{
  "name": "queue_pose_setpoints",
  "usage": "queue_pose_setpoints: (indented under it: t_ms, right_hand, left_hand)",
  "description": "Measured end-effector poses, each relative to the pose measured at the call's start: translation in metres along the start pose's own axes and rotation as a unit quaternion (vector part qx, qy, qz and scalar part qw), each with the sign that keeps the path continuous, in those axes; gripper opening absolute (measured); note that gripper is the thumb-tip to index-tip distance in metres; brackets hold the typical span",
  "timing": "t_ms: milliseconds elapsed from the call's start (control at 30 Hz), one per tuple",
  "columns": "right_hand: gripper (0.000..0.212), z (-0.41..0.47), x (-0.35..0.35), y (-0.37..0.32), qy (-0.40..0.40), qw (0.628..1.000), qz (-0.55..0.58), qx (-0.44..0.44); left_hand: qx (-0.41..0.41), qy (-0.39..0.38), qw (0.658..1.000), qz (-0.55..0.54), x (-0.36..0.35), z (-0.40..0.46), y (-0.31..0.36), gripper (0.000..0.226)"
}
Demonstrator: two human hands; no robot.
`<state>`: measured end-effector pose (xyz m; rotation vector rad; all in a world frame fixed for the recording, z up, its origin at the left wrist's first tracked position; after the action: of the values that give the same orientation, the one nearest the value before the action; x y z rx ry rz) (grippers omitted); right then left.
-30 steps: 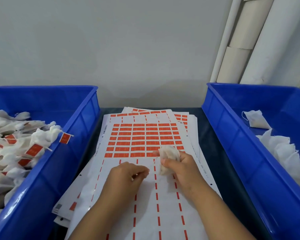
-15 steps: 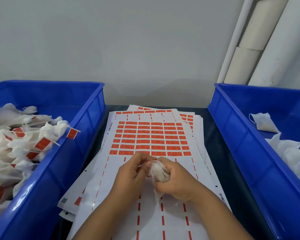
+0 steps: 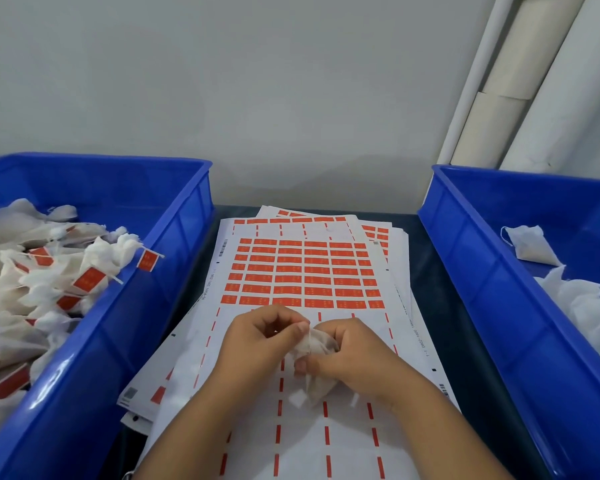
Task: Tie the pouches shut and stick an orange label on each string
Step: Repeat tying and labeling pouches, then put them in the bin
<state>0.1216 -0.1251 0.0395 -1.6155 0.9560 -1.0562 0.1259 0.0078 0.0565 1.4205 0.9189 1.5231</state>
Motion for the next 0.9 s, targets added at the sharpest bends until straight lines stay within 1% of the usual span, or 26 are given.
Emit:
queue_pose_setpoints:
  t_ms: [167, 233, 300, 400, 467, 600, 667, 700, 800, 833, 900]
  right_hand:
    - [0.012, -0.001, -0.002, 0.0, -0.008, 1.0, -0.015, 0.016]
    - [0.016, 0.0, -0.001, 0.001, -0.003, 0.999, -0.039, 0.019]
    - [0.017, 0.0, -0.002, 0.001, -0.006, 0.998, -0.054, 0.024]
    - [0.01, -0.002, -0.004, -0.001, -0.009, 0.998, -0.047, 0.038]
    - [0.012, -0.003, -0.005, -0.004, -0.006, 0.998, -0.035, 0.048]
    - [0.008, -0.004, -0.004, -0.007, 0.003, 0.998, 0.012, 0.054]
    - [0.003, -0.005, -0.002, -0.008, 0.024, 0.997, 0.045, 0.052]
    - [0.007, -0.005, -0.001, -0.009, 0.037, 0.996, 0.062, 0.054]
    - [0.029, -0.006, 0.002, -0.011, 0.076, 0.991, 0.085, 0.063]
    - [0.03, -0.005, 0.002, -0.01, 0.082, 0.991, 0.088, 0.064]
    - [0.022, -0.003, 0.002, -0.009, 0.086, 0.989, 0.101, 0.057]
  left_hand:
    - [0.038, -0.013, 0.999, -0.006, -0.001, 0.001, -0.004, 0.022]
    - [0.066, -0.034, 0.996, -0.045, -0.002, 0.002, -0.009, 0.022]
    - [0.096, -0.064, 0.988, -0.106, -0.004, 0.002, -0.013, 0.021]
    - [0.126, -0.1, 0.97, -0.181, -0.004, 0.003, -0.015, 0.025]
    - [0.137, -0.118, 0.96, -0.213, -0.005, 0.003, -0.014, 0.025]
    - [0.148, -0.105, 0.953, -0.244, -0.006, 0.003, -0.014, 0.013]
    - [0.143, -0.083, 0.965, -0.203, -0.005, 0.003, -0.016, 0.011]
    - [0.137, -0.073, 0.974, -0.165, -0.005, 0.003, -0.017, 0.011]
    - [0.108, -0.05, 0.991, -0.062, -0.004, 0.003, -0.014, 0.012]
    - [0.092, -0.041, 0.994, -0.035, -0.004, 0.003, -0.011, 0.011]
    - [0.06, -0.029, 0.998, 0.0, -0.002, 0.004, -0.007, 0.01]
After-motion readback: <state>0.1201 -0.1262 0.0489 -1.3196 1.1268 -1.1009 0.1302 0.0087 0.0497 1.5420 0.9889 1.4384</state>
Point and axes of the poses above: each hand's wrist, its own z-axis towards the middle knuckle, its own x-axis out of the back of the hand, y = z × x, the point moved 6 cm from there along z, towards the middle knuckle, and after that the axes turned 10 degrees about z, right-handed, at the moved point
